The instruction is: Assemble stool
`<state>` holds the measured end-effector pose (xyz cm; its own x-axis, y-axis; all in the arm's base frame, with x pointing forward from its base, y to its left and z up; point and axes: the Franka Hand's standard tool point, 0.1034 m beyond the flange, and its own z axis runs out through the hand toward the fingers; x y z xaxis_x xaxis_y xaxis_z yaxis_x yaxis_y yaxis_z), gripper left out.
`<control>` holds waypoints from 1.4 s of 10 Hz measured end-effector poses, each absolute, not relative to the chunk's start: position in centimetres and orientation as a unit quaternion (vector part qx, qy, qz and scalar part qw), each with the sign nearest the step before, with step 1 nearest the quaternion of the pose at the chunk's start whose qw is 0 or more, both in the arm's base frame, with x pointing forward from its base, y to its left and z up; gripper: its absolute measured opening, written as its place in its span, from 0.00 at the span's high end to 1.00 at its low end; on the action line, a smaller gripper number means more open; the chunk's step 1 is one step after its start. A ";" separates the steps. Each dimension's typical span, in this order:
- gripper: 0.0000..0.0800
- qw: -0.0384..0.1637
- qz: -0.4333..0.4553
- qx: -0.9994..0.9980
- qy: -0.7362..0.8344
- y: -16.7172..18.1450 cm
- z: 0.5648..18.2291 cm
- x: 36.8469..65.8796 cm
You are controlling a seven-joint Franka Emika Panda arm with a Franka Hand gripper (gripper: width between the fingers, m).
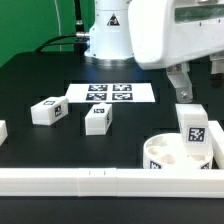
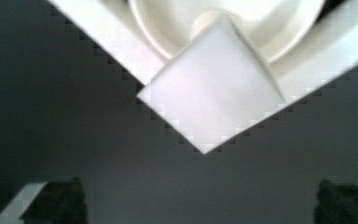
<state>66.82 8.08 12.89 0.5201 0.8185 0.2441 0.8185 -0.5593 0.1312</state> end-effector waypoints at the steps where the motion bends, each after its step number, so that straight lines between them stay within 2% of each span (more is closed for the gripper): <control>1: 0.19 0.003 -0.137 -0.876 -0.461 8.4 13.0 66.8; 4: 0.19 0.011 -0.119 -0.880 -0.459 9.2 12.7 66.2; 6: 0.19 -0.002 -0.080 -0.862 -0.501 9.8 12.4 65.5; 7: 0.19 -0.003 -0.023 -0.852 -0.524 10.1 12.5 65.2; 8: 0.19 -0.005 -0.032 -0.849 -0.528 10.6 12.9 66.3; 11: 0.19 -0.005 -0.032 -0.844 -0.535 10.4 12.7 66.2; 14: 0.19 -0.004 -0.032 -0.813 -0.581 8.9 11.8 67.2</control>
Offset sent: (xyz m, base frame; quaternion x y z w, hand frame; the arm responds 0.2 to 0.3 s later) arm 0.0000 0.0000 0.0000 0.0000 -0.0650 0.0000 0.9979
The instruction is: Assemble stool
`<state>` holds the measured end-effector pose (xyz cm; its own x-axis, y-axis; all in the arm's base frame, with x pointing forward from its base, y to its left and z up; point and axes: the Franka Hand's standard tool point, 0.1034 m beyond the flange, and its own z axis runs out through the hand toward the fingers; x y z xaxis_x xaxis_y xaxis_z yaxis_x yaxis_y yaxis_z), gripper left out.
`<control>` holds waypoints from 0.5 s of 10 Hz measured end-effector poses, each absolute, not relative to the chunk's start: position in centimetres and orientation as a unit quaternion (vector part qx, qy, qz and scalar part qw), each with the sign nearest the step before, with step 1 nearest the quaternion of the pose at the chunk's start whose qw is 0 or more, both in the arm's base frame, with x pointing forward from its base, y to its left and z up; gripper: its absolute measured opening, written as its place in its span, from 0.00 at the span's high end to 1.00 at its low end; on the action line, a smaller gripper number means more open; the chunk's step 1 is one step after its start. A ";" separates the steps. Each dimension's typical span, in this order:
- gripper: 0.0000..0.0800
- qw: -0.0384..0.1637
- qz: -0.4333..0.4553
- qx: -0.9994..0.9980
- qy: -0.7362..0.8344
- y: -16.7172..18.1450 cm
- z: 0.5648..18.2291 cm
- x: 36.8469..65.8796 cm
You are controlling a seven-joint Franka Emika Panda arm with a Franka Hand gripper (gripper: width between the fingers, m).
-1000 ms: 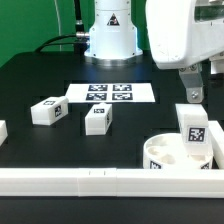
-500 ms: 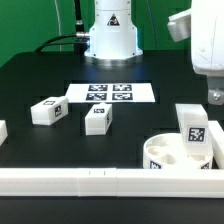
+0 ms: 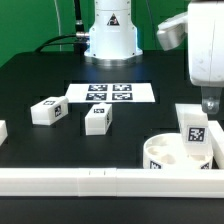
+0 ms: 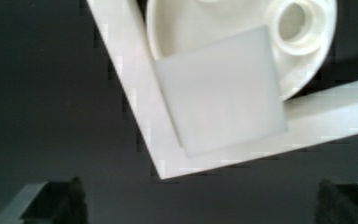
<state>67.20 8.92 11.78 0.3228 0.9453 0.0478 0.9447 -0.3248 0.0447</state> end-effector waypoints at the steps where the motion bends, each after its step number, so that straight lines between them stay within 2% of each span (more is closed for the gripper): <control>1: 0.19 0.004 0.032 0.804 0.594 8.5 11.5 67.3; 5: 0.19 0.000 0.027 0.801 0.598 7.9 10.5 67.1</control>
Offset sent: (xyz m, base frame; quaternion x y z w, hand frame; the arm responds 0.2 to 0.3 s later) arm -0.0070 -0.0015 -0.0148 0.0296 0.0074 0.0251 0.9992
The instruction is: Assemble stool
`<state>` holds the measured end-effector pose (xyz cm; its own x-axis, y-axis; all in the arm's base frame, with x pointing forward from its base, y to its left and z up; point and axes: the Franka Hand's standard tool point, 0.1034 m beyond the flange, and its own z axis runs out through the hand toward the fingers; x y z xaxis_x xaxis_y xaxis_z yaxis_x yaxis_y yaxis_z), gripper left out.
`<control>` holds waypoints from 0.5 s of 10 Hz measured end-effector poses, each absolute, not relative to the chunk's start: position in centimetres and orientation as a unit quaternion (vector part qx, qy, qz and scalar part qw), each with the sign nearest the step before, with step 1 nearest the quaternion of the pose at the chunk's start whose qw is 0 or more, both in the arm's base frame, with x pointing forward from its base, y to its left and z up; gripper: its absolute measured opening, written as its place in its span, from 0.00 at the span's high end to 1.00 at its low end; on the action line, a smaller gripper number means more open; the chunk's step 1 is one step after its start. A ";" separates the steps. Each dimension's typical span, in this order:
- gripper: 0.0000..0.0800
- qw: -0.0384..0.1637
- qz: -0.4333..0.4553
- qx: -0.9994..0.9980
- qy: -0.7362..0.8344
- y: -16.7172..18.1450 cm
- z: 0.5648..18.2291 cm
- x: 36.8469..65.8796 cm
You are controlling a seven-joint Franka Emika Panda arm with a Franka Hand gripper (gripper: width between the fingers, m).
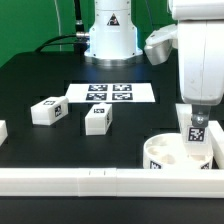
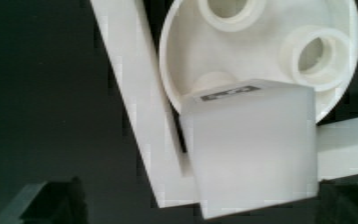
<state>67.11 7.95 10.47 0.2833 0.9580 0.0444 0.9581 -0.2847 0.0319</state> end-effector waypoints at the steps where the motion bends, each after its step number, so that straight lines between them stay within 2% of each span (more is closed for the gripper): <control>1: 0.19 0.001 -0.027 -0.801 -0.598 7.9 10.4 67.1; 5: 0.19 -0.005 -0.038 -0.776 -0.630 7.6 10.3 67.5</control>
Offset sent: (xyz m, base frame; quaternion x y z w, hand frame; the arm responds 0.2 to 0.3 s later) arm 0.0014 -0.0065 -0.0132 -0.0137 0.0282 -0.0826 0.9961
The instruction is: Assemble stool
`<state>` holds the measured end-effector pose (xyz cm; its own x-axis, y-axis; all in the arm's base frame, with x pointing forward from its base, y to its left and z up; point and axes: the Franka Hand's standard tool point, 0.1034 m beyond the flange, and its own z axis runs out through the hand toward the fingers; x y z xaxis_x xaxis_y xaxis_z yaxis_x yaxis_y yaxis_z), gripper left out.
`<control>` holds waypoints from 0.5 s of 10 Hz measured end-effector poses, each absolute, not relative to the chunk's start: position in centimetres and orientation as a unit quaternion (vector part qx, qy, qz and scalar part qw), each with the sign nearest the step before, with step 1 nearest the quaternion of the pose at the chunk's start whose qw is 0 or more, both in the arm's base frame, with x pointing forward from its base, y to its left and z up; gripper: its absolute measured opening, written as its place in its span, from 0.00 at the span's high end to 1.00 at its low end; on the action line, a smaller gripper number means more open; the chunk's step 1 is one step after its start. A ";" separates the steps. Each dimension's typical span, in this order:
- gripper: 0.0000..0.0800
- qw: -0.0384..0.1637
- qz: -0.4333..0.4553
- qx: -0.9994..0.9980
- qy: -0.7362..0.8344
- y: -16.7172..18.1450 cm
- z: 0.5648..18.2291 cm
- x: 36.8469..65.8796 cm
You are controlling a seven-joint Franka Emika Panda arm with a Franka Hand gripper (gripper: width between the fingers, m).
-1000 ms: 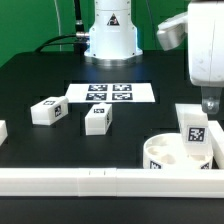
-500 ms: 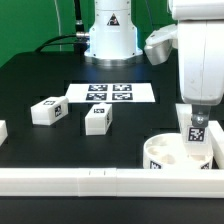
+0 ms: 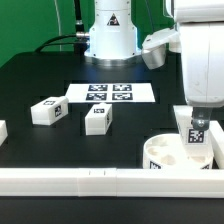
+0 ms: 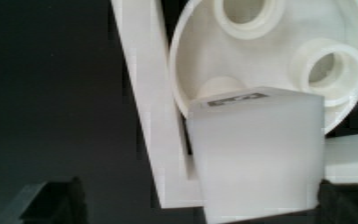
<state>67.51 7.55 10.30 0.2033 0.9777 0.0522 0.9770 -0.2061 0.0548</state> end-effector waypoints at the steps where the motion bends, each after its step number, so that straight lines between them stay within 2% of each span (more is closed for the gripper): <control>1: 0.19 0.006 0.039 0.776 0.630 7.5 10.3 67.6; 3: 0.19 0.006 0.039 0.776 0.630 7.5 10.4 67.6; 5: 0.53 0.007 0.040 0.776 0.629 7.7 10.7 67.7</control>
Offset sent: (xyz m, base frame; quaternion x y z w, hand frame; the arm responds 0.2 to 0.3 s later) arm -0.0014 -0.0035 0.0011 0.0108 -0.0115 -0.0044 0.9999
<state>67.70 7.68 10.68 0.2044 0.9774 0.0538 0.9763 -0.2076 0.0616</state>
